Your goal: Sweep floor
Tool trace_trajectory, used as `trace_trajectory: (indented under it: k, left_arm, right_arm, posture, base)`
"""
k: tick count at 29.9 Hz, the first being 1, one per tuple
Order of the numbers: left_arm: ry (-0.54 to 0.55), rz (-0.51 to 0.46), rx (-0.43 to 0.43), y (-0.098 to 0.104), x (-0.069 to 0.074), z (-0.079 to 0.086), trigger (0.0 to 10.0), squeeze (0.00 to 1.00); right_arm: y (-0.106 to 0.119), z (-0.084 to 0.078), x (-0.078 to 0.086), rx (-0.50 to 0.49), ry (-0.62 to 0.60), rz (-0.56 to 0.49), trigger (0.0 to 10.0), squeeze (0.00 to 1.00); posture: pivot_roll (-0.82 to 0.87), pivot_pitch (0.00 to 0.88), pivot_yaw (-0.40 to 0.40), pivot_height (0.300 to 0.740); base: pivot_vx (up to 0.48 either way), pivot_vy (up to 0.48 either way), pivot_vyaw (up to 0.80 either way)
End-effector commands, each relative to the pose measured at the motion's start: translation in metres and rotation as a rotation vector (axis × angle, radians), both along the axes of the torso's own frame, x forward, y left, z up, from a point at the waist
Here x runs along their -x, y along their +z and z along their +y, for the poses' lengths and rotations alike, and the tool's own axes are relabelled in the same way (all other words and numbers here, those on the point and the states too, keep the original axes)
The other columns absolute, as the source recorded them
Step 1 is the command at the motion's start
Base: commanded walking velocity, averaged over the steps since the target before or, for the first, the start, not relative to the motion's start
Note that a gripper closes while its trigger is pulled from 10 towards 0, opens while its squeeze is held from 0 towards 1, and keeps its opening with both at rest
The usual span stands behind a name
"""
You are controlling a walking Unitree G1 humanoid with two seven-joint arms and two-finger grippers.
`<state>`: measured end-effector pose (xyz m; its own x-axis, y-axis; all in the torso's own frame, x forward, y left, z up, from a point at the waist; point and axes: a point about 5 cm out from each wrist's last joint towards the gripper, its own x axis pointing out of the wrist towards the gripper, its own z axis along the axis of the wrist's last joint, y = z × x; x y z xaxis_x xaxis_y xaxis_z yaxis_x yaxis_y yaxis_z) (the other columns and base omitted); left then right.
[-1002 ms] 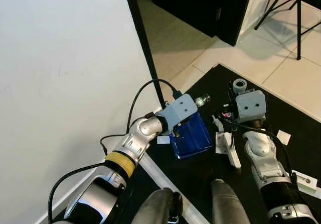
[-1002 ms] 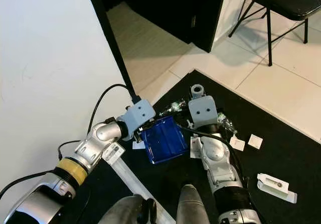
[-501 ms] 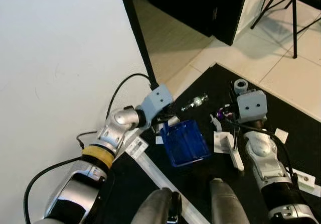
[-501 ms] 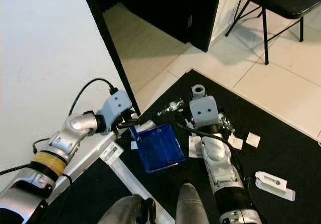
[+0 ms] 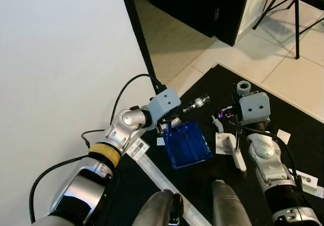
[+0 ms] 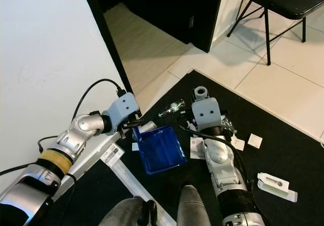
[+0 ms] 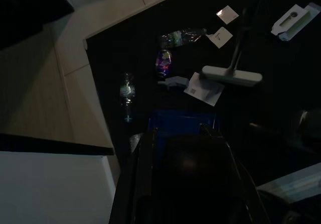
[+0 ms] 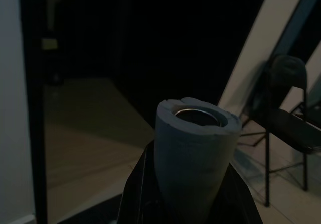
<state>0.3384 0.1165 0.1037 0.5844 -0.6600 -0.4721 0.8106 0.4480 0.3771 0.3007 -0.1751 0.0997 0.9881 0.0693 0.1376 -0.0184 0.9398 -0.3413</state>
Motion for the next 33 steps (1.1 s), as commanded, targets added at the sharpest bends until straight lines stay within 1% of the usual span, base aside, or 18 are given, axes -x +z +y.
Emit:
trace_trajectory:
  k: [1,5,7,9,12,14,15,17,18,20,22,24,25,26,27,30,32,33]
  left_arm:
    - [0.034,0.013,-0.092,-0.001,-0.002,0.021,10.0,0.00]
    - [0.032,0.012,-0.093,0.001,-0.003,0.022,10.0,0.00]
    - [0.028,0.041,-0.104,-0.002,-0.003,0.023,10.0,0.00]
    - [0.028,0.041,-0.104,-0.002,-0.003,0.023,10.0,0.00]
    - [0.029,0.070,-0.112,-0.007,-0.002,0.024,10.0,0.00]
    - [0.022,0.114,-0.075,-0.004,-0.002,0.025,10.0,0.00]
    - [0.022,0.114,-0.075,-0.004,-0.002,0.025,10.0,0.00]
    - [0.001,0.161,-0.051,-0.003,0.001,0.026,10.0,0.00]
    - [0.001,0.161,-0.051,-0.003,0.001,0.026,10.0,0.00]
    - [0.013,0.190,-0.113,-0.010,0.005,0.032,10.0,0.00]
    - [0.065,0.210,-0.177,-0.020,0.007,0.038,10.0,0.00]
    - [0.065,0.210,-0.177,-0.020,0.007,0.038,10.0,0.00]
    - [0.089,0.218,-0.190,-0.022,0.007,0.040,10.0,0.00]
    - [0.109,0.259,-0.155,-0.025,0.010,0.039,10.0,0.00]
    - [0.108,0.273,-0.135,-0.025,0.011,0.038,10.0,0.00]
    - [0.097,0.294,-0.118,-0.027,0.014,0.039,10.0,0.00]
    - [0.092,0.284,-0.208,-0.034,0.017,0.047,10.0,0.00]
    - [0.092,0.284,-0.208,-0.034,0.017,0.047,10.0,0.00]
  right_arm:
    - [0.002,0.003,0.001,-0.007,0.010,-0.017,10.0,0.00]
    - [0.002,0.004,0.000,-0.008,0.012,-0.017,10.0,0.00]
    - [0.001,0.007,0.000,-0.009,0.020,-0.014,10.0,0.00]
    - [0.001,0.007,0.000,-0.009,0.020,-0.014,10.0,0.00]
    - [0.002,0.007,0.000,-0.011,0.022,-0.014,10.0,0.00]
    - [0.001,0.004,0.002,-0.009,0.016,-0.013,10.0,0.00]
    - [0.001,0.004,0.002,-0.009,0.016,-0.013,10.0,0.00]
    - [0.000,0.002,0.004,-0.007,0.009,-0.010,10.0,0.00]
    - [0.000,0.002,0.004,-0.007,0.009,-0.010,10.0,0.00]
    - [0.000,0.002,0.004,-0.008,0.006,-0.010,10.0,0.00]
    - [0.000,0.003,0.003,-0.010,0.007,-0.009,10.0,0.00]
    - [0.000,0.003,0.003,-0.010,0.007,-0.009,10.0,0.00]
    - [0.000,0.004,0.003,-0.011,0.008,-0.009,10.0,0.00]
    - [-0.001,0.006,0.003,-0.014,0.011,-0.008,10.0,0.00]
    - [-0.001,0.006,0.002,-0.014,0.012,-0.008,10.0,0.00]
    - [-0.001,0.008,0.002,-0.016,0.015,-0.008,10.0,0.00]
    - [-0.002,0.008,0.002,-0.017,0.017,-0.007,10.0,0.00]
    - [-0.002,0.008,0.002,-0.017,0.017,-0.007,10.0,0.00]
  posture:
    - [-0.11,0.189,0.115,0.740]
    - [-0.10,0.190,0.112,0.740]
    - [-0.10,0.192,0.110,0.740]
    - [-0.10,0.192,0.110,0.740]
    - [-0.11,0.194,0.112,0.740]
    - [-0.11,0.195,0.116,0.740]
    - [-0.11,0.195,0.116,0.740]
    - [-0.11,0.195,0.116,0.740]
    - [-0.11,0.195,0.116,0.740]
    - [-0.11,0.196,0.121,0.740]
    - [-0.11,0.196,0.121,0.740]
    - [-0.11,0.196,0.121,0.740]
    - [-0.11,0.196,0.121,0.740]
    - [-0.09,0.192,0.124,0.740]
    - [-0.09,0.192,0.124,0.740]
    - [-0.09,0.187,0.126,0.740]
    - [-0.09,0.186,0.126,0.740]
    - [-0.09,0.186,0.126,0.740]
  base:
    - [0.000,0.000,0.00]
    - [0.000,0.000,0.00]
    - [0.000,0.000,0.00]
    - [0.000,0.000,0.00]
    - [0.000,0.000,0.00]
    - [0.000,0.000,0.00]
    - [0.000,0.000,0.00]
    - [0.000,0.000,0.00]
    - [0.000,0.000,0.00]
    - [0.000,0.000,0.00]
    - [0.000,0.000,0.00]
    - [0.000,0.000,0.00]
    - [0.000,0.000,0.00]
    - [0.000,0.000,0.00]
    - [0.000,0.000,0.00]
    - [0.000,0.000,0.00]
    - [0.000,0.000,0.00]
    - [0.000,0.000,0.00]
